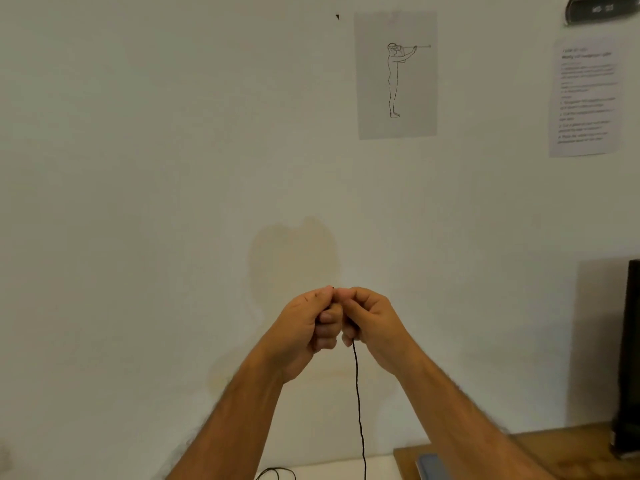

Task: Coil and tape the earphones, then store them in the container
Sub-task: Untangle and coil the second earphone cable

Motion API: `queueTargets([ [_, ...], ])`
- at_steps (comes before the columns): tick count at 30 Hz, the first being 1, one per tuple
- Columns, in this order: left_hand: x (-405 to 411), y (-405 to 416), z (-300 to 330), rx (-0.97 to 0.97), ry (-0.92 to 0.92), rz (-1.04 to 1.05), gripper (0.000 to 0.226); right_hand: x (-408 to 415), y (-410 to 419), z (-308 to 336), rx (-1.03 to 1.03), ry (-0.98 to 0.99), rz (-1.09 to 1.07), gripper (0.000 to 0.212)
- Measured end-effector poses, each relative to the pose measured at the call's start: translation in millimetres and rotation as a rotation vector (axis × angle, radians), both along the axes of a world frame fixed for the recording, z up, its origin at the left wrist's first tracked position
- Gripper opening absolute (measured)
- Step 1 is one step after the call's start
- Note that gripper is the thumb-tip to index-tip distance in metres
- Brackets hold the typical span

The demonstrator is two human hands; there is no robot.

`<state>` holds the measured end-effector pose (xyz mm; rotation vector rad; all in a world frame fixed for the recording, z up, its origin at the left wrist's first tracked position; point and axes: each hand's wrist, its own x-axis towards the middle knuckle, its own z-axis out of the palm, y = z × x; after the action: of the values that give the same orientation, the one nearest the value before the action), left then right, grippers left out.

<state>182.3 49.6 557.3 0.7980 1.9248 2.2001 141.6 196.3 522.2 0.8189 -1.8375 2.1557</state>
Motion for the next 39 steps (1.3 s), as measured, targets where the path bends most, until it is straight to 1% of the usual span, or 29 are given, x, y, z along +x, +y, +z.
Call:
queueTargets([
  [4, 0, 5, 1, 0.085, 0.044, 0.055, 0.028, 11, -9, -29, 0.046, -0.057, 0.066, 0.023],
  [7, -3, 8, 0, 0.156, 0.064, 0.132, 0.030, 22, -15, -44, 0.123, -0.079, 0.044, 0.023],
  [9, -4, 9, -3, 0.150, 0.099, 0.181, 0.030, 29, -17, -50, 0.196, -0.076, 0.029, 0.024],
  [12, -4, 10, -11, 0.056, 0.154, 0.258, 0.030, 36, -15, -54, 0.259, -0.087, 0.012, 0.022],
  [16, -6, 3, -27, -0.063, 0.175, 0.360, 0.028, 43, -7, -52, 0.360, -0.091, -0.019, 0.016],
  [19, -6, -3, -40, -0.166, 0.160, 0.392, 0.028, 49, -2, -45, 0.445, -0.088, -0.024, 0.014],
  [24, 11, -9, -75, -0.396, 0.140, 0.390, 0.032, 62, 8, -43, 0.535, -0.029, -0.087, 0.017],
  [26, 23, -9, -94, -0.413, 0.097, 0.359, 0.035, 67, 12, -50, 0.566, 0.001, -0.094, 0.015],
  [30, 48, -5, -132, -0.342, -0.077, 0.300, 0.036, 76, 13, -79, 0.556, 0.036, -0.118, 0.009],
  [33, 62, -4, -153, -0.255, -0.194, 0.251, 0.040, 82, 10, -107, 0.461, -0.004, -0.132, 0.008],
  [35, 67, -2, -162, -0.233, -0.249, 0.229, 0.041, 82, 9, -122, 0.399, -0.041, -0.146, 0.008],
  [39, 72, 2, -171, -0.196, -0.335, 0.164, 0.037, 78, 9, -143, 0.327, -0.076, -0.150, 0.010],
])
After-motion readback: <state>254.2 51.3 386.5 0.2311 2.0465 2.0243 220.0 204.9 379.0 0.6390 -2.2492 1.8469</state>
